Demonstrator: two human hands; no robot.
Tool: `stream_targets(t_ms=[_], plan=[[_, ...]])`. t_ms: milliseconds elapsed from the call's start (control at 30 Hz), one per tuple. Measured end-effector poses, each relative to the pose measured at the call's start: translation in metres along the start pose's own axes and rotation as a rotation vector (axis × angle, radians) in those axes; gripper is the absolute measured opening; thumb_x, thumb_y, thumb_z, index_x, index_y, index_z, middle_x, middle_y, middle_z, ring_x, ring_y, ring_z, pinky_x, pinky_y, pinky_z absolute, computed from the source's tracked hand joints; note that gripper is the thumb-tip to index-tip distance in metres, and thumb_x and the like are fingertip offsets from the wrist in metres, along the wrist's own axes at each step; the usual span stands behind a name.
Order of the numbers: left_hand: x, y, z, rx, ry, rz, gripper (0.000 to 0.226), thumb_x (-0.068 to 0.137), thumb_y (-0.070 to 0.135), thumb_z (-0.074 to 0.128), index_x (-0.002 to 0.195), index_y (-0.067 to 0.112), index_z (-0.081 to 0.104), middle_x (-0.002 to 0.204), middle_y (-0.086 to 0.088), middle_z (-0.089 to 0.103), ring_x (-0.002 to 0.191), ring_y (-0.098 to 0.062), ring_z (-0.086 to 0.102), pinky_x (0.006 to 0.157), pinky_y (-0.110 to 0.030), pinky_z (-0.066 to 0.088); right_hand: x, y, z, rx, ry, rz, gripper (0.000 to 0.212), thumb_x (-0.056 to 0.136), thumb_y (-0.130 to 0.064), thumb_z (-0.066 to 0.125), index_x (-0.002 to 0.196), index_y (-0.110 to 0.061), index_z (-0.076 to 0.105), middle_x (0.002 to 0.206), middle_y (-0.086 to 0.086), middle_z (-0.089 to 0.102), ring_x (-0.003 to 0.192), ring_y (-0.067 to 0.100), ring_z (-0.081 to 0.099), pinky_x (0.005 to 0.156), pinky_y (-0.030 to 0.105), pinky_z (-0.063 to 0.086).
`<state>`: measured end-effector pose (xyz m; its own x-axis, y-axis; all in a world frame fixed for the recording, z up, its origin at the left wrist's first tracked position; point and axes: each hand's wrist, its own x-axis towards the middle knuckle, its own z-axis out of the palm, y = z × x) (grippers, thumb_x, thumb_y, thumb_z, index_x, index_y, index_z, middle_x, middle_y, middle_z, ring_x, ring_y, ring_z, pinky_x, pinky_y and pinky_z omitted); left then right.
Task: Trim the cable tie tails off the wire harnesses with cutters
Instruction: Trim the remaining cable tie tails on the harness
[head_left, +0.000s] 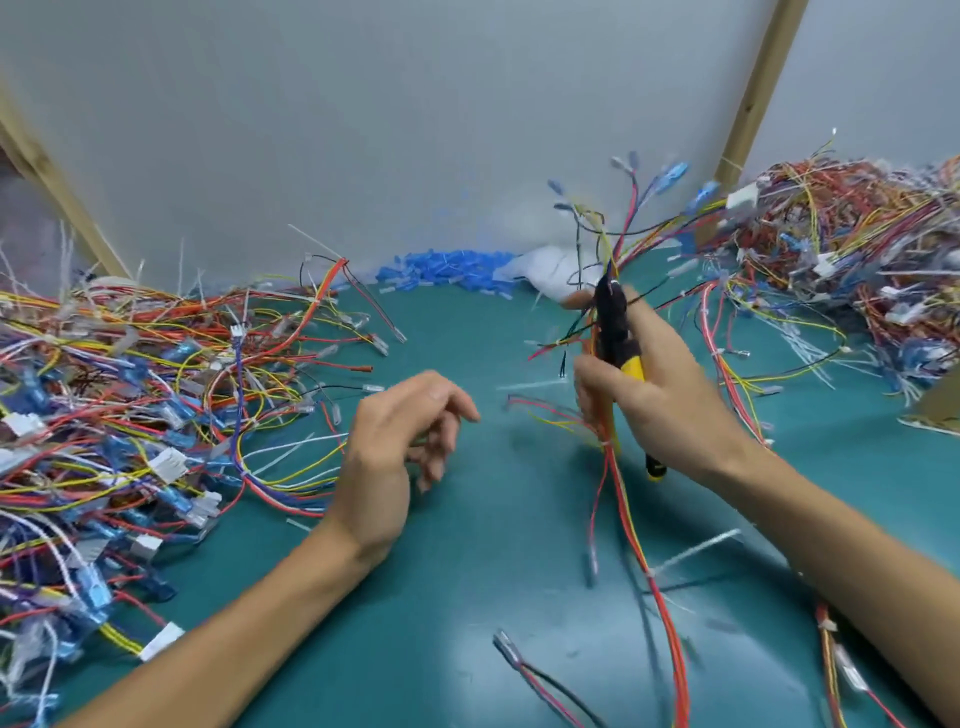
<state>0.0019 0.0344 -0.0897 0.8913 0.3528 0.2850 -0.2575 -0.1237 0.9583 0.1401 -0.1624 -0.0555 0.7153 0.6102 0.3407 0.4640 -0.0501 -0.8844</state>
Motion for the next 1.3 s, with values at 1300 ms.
stream_targets(t_ms=[1300], plan=[[0.001, -0.005, 0.007, -0.032, 0.149, 0.031, 0.018, 0.093, 0.011, 0.068, 0.097, -0.001, 0.056, 0.075, -0.016, 0.070, 0.057, -0.027, 0.060, 0.058, -0.034, 0.052, -0.009, -0.006, 0.008, -0.703, -0.471, -0.315, 0.078, 0.096, -0.028, 0.071, 0.159, -0.054, 0.034, 0.095, -0.017, 0.047, 0.078, 0.009, 0.048, 0.073, 0.037, 0.050]])
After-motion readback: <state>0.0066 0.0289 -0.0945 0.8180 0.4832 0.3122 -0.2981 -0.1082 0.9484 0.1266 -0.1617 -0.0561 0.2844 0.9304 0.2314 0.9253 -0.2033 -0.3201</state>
